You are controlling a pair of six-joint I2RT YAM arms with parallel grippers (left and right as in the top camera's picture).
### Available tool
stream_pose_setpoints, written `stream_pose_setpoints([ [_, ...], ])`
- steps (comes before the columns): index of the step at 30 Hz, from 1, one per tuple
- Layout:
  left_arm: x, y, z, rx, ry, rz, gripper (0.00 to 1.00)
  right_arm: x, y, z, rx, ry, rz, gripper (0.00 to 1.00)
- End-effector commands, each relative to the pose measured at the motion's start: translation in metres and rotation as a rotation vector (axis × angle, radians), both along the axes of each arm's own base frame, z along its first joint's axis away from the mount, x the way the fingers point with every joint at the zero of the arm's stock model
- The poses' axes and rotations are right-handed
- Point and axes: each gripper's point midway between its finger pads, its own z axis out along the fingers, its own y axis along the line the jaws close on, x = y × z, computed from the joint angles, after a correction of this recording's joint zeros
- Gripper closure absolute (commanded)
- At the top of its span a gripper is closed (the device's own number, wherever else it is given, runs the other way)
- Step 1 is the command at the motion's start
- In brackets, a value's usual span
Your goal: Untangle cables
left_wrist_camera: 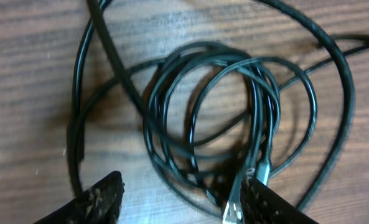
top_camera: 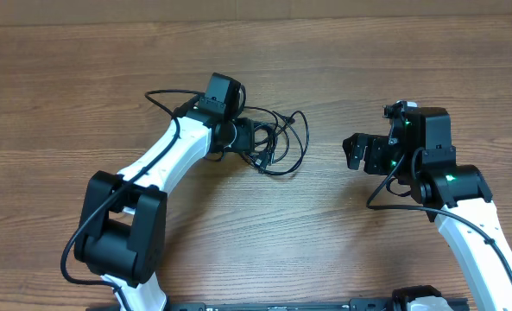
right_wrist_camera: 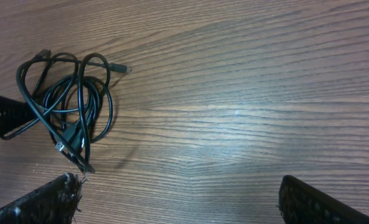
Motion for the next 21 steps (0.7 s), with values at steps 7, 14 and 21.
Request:
stream_pose_setpoints([
  [7, 0.023, 0.009, -0.002, 0.066, -0.086, 0.05, 0.64, 0.005, -0.001, 0.012, -0.005, -0.033, -0.004, 0.0],
  [14, 0.003, 0.007, -0.029, 0.087, 0.024, 0.025, 0.66, 0.005, -0.001, 0.012, -0.005, -0.033, -0.004, 0.0],
  [21, -0.009, -0.009, -0.05, 0.083, 0.071, -0.037, 0.64, 0.005, -0.001, 0.012, -0.005, -0.033, -0.004, 0.0],
])
